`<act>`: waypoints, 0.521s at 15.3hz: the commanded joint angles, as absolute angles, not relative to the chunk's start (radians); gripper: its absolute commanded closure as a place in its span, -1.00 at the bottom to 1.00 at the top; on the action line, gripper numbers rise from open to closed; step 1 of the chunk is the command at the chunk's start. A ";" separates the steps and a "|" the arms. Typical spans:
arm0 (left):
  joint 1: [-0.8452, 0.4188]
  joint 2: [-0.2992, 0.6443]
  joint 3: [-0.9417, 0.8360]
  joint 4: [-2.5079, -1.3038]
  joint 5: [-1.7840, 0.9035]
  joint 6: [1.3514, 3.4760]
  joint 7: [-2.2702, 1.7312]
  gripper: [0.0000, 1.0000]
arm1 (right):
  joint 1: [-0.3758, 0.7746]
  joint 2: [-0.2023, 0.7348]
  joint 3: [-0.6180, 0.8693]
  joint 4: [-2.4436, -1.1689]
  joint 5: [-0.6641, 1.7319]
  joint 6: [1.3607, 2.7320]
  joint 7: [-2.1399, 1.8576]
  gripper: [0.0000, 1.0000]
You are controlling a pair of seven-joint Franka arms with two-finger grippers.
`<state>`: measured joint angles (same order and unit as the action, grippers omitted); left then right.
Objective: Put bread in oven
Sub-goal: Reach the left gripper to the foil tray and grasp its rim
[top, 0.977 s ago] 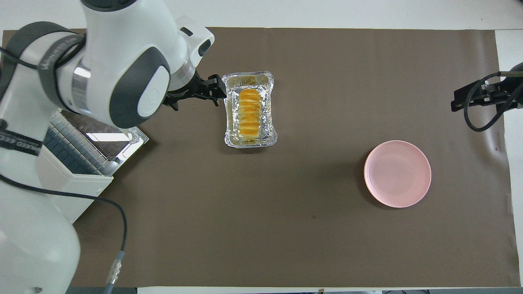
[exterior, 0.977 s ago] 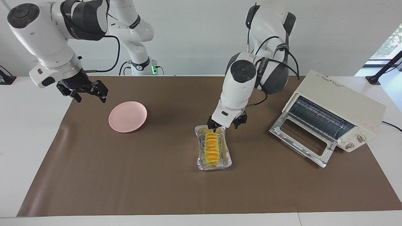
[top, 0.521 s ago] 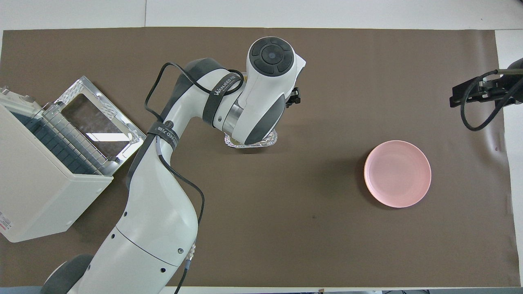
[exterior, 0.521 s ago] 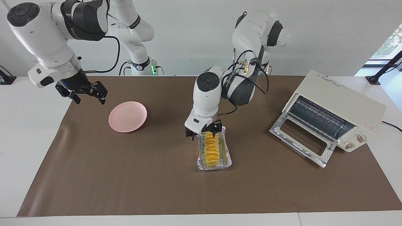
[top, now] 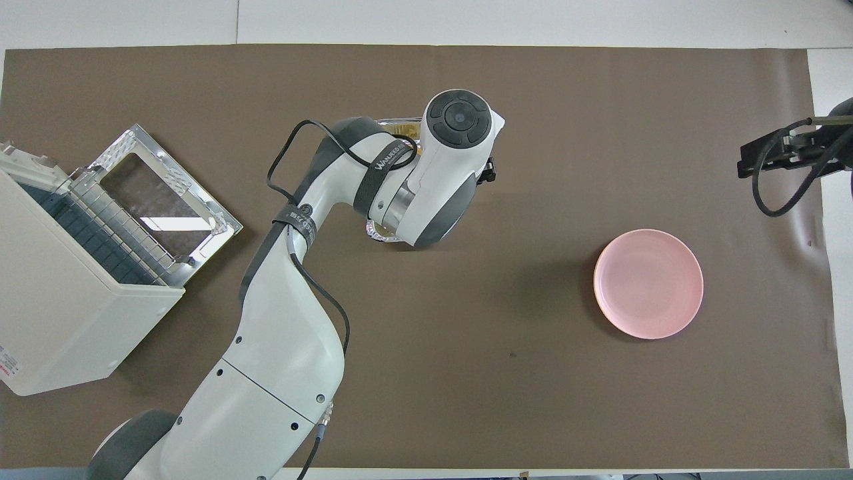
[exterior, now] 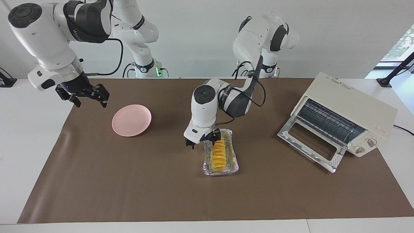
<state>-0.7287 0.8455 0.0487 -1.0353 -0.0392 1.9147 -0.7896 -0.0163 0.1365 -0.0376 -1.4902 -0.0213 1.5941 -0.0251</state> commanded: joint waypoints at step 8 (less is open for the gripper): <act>-0.741 0.838 0.067 -1.108 -0.084 2.011 -0.815 -0.35 | -0.018 0.124 -0.029 -1.505 -0.032 1.585 -0.041 -1.00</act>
